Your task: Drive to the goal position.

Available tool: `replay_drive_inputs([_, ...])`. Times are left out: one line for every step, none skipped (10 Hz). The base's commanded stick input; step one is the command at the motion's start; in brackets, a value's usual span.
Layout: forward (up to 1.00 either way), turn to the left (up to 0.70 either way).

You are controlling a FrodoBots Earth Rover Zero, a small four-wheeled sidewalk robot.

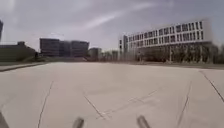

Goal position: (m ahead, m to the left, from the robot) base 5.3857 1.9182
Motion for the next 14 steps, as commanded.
replay_drive_inputs([0.70, 0.00])
replay_drive_inputs([0.70, 0.00])
replay_drive_inputs([0.70, 0.00])
replay_drive_inputs([0.70, 0.00])
replay_drive_inputs([0.70, 0.00])
replay_drive_inputs([0.70, 0.00])
replay_drive_inputs([0.70, 0.00])
replay_drive_inputs([0.70, 0.00])
replay_drive_inputs([0.70, 0.00])
replay_drive_inputs([0.70, 0.00])
replay_drive_inputs([0.70, 0.00])
replay_drive_inputs([0.70, 0.00])
replay_drive_inputs([0.70, 0.00])
replay_drive_inputs([0.70, 0.00])
